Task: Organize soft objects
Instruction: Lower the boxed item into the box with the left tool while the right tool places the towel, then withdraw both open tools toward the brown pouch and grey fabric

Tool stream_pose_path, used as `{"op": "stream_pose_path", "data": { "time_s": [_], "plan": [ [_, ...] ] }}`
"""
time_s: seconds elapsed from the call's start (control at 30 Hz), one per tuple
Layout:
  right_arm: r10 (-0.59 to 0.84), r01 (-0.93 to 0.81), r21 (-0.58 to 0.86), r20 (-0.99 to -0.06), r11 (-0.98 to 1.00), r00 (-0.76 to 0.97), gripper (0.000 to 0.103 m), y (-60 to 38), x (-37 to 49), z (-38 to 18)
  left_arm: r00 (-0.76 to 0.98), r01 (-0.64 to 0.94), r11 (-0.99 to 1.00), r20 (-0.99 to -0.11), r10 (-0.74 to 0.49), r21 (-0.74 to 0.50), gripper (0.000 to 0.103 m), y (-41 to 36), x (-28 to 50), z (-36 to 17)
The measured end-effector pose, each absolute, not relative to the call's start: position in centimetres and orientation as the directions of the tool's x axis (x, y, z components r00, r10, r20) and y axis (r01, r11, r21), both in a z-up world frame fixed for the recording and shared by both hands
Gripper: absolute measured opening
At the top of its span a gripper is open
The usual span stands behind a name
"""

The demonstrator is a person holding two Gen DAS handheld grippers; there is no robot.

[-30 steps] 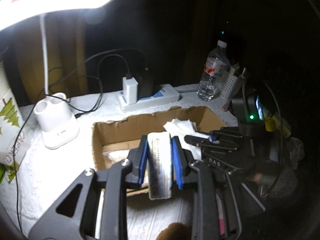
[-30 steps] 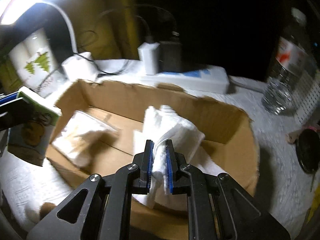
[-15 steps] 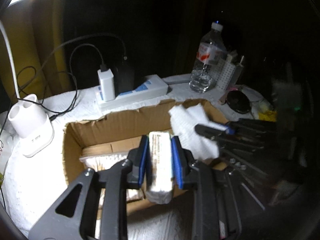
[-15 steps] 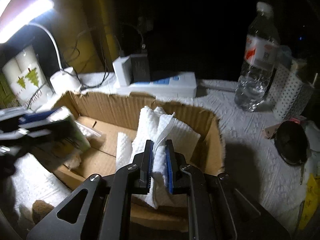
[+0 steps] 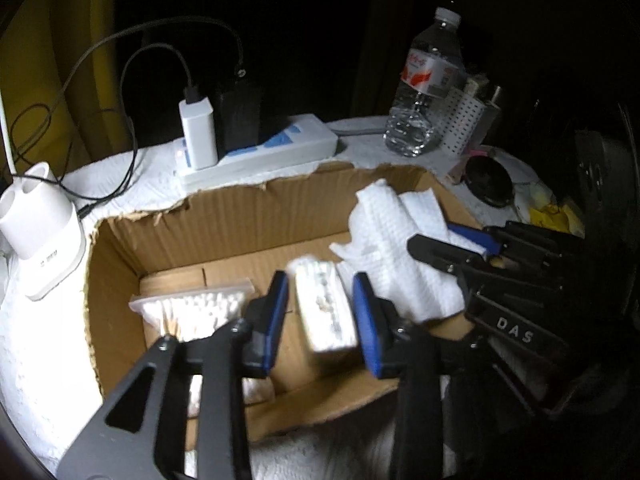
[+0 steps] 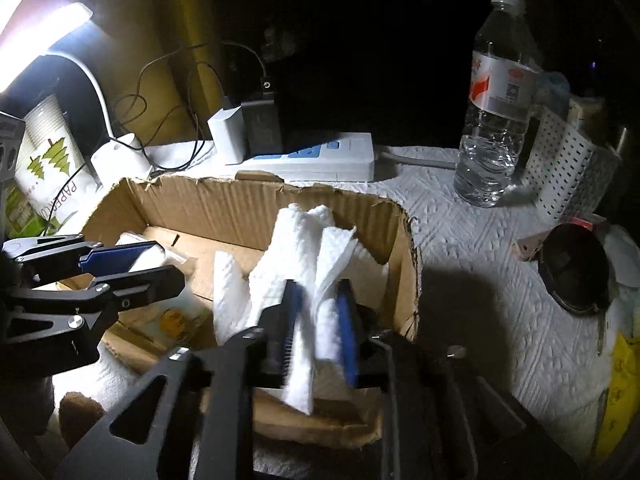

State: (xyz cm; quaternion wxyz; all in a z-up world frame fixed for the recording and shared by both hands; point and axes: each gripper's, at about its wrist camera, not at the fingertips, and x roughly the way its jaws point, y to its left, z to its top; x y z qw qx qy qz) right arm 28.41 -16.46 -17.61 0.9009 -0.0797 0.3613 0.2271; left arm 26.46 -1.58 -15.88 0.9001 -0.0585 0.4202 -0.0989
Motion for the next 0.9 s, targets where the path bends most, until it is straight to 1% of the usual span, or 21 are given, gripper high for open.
{"op": "stream_pose_path", "data": {
  "time_s": [0.03, 0.07, 0.1, 0.33, 0.4, 0.47, 0.6, 0.67, 0.73, 0.9],
  "plan": [
    [0.351, -0.463, 0.022, -0.684, 0.886, 0.640, 0.034, -16.5, 28.2, -17.4, 0.632, 0.131, 0.974, -0.741, -0.227, -0.186, 0.056, -1.6, 26.3, -15.7],
    [0.350, -0.461, 0.020, -0.680, 0.887, 0.644, 0.040, -16.6, 28.0, -17.2, 0.639, 0.135, 0.973, -0.734, -0.230, -0.188, 0.056, -1.7, 26.0, -15.3],
    [0.351, -0.460, 0.021, -0.676, 0.888, 0.648, 0.041, -16.7, 27.7, -17.1, 0.642, 0.139, 0.973, -0.731, -0.232, -0.186, 0.056, -1.7, 25.8, -15.1],
    [0.350, -0.451, 0.019, -0.659, 0.892, 0.665, 0.043, -17.2, 25.8, -15.6, 0.668, 0.139, 0.976, -0.712, -0.216, -0.166, 0.056, -1.7, 23.8, -13.3],
    [0.353, -0.452, 0.020, -0.654, 0.892, 0.669, 0.045, -17.3, 25.1, -15.2, 0.673, 0.138, 0.976, -0.708, -0.215, -0.166, 0.056, -1.7, 23.1, -12.9],
    [0.357, -0.453, 0.021, -0.649, 0.891, 0.672, 0.050, -17.4, 24.3, -14.8, 0.678, 0.139, 0.977, -0.703, -0.215, -0.164, 0.056, -1.7, 22.4, -12.4],
    [0.363, -0.455, 0.022, -0.638, 0.890, 0.679, 0.051, -17.5, 22.6, -13.9, 0.690, 0.141, 0.977, -0.691, -0.215, -0.163, 0.057, -1.9, 20.9, -11.6],
    [0.366, -0.457, 0.022, -0.633, 0.889, 0.682, 0.051, -17.6, 21.7, -13.6, 0.696, 0.140, 0.977, -0.686, -0.213, -0.162, 0.059, -1.9, 20.2, -11.3],
    [0.368, -0.458, 0.022, -0.629, 0.889, 0.684, 0.051, -17.7, 20.9, -13.3, 0.703, 0.136, 0.977, -0.679, -0.213, -0.166, 0.064, -1.8, 19.4, -11.0],
    [0.369, -0.460, 0.017, -0.626, 0.888, 0.687, 0.051, -17.9, 19.1, -12.9, 0.712, 0.130, 0.976, -0.669, -0.215, -0.175, 0.067, -1.6, 17.6, -10.7]
  ]
}}
